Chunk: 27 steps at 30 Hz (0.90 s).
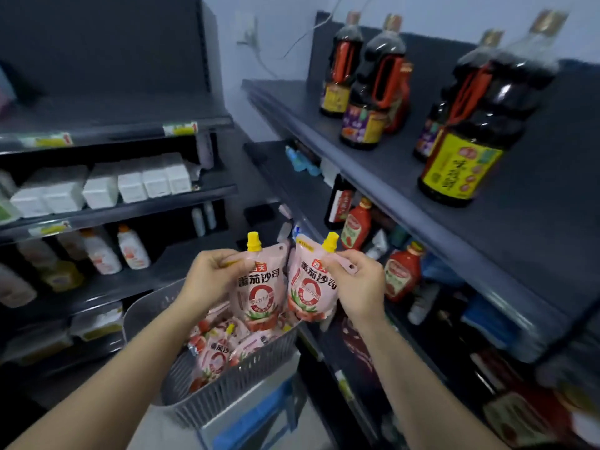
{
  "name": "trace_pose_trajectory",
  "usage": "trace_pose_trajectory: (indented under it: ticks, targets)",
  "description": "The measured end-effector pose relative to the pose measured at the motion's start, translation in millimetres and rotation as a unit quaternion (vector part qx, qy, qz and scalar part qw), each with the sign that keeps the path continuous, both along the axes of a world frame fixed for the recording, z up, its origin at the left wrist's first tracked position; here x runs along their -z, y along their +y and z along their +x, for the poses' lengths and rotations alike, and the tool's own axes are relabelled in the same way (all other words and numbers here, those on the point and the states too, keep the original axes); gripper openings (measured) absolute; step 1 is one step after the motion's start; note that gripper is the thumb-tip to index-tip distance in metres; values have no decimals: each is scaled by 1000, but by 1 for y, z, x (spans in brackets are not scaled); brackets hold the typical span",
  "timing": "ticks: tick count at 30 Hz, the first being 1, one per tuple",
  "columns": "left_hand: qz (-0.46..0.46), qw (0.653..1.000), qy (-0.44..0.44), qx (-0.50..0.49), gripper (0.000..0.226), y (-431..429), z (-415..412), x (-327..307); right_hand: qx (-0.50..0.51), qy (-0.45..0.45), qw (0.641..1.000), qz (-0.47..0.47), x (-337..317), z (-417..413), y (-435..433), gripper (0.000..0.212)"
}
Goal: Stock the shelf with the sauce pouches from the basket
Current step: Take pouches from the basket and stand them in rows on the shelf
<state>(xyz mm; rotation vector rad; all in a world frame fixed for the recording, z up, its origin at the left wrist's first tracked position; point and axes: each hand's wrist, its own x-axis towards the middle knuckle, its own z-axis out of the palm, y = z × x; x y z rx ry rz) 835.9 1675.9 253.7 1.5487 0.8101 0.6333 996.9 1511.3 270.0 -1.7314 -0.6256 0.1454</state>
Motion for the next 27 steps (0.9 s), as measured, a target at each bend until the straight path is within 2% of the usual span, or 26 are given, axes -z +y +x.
trace_pose_trajectory:
  ticks: [3,6,9,17,19,22,24,27]
  targets:
    - [17,998,-33,47,10,-34,15,-33,29,-18,999,5,-22,-5,-43,15]
    - [25,991,-63,116,19,-66,28,-58,77,-61,995,6,-43,-13,-89,9]
    - [39,981,-74,176,11,-99,43,-74,134,-102,985,-22,-62,-24,-140,8]
    - [76,936,-129,318,5,-214,65,-115,273,-127,953,-40,-108,-63,-272,8]
    - [72,926,-133,345,10,-244,69,-125,293,-141,945,-27,-120,-73,-306,12]
    - [66,907,-138,392,28,-292,71,-144,325,-124,937,-23,-135,-83,-357,7]
    - [72,896,-143,413,22,-326,75,-155,341,-105,934,-17,-143,-89,-392,7]
    - [68,883,-150,439,10,-376,81,-169,371,-129,919,-20,-156,-97,-443,10]
